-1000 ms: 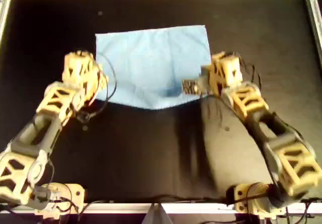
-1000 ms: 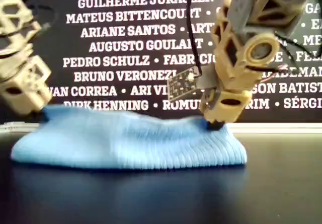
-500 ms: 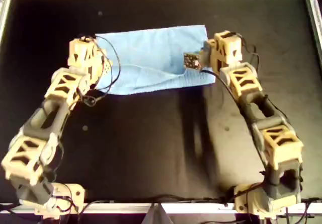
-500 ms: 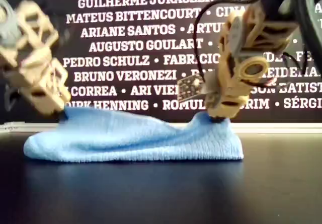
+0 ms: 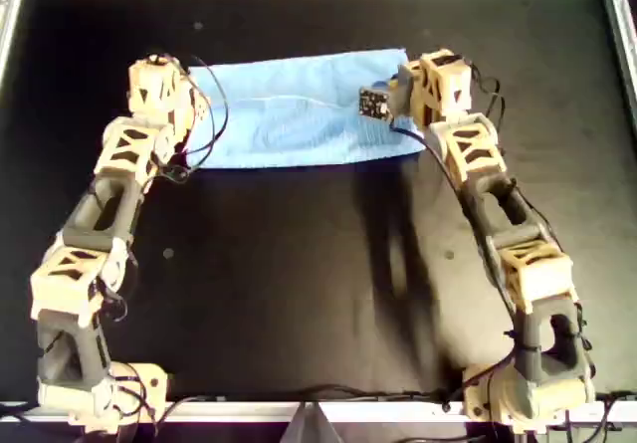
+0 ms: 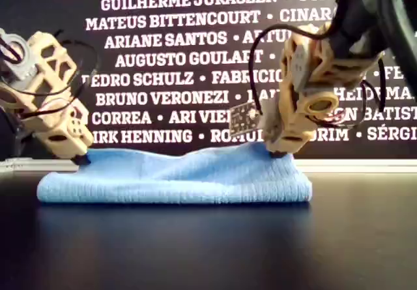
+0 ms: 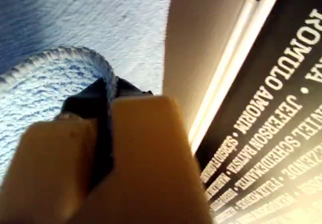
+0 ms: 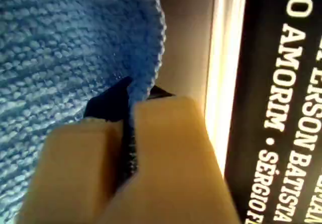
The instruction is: Fold a cloth
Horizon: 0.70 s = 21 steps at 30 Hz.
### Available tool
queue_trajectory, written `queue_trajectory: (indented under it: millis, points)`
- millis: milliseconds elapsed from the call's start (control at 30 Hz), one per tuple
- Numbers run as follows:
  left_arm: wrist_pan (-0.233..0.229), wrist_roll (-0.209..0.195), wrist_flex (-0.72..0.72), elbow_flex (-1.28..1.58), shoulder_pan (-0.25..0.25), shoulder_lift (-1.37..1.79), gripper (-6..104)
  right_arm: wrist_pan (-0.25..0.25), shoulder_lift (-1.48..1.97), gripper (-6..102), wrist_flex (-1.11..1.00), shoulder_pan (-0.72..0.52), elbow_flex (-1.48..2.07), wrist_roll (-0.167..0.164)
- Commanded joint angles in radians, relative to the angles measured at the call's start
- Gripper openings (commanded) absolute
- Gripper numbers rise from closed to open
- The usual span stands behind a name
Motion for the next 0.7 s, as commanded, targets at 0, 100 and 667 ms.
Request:
queue_trajectory:
  millis: [0, 100, 667]
  points:
    - [0.003, 0.005, -0.017, -0.109, 0.021, 0.017, 0, -0.011, 0.008, -2, -0.038, -0.003, -0.133, -0.006]
    - [0.003, 0.005, -0.017, -0.144, 0.023, -0.005, 0, -0.011, -0.026, -2, -0.038, -0.005, -0.193, -0.006]
    - [0.003, 0.005, -0.017, -0.167, 0.074, -0.026, 0, -0.011, -0.124, -2, -0.038, -0.005, -0.350, -0.006]
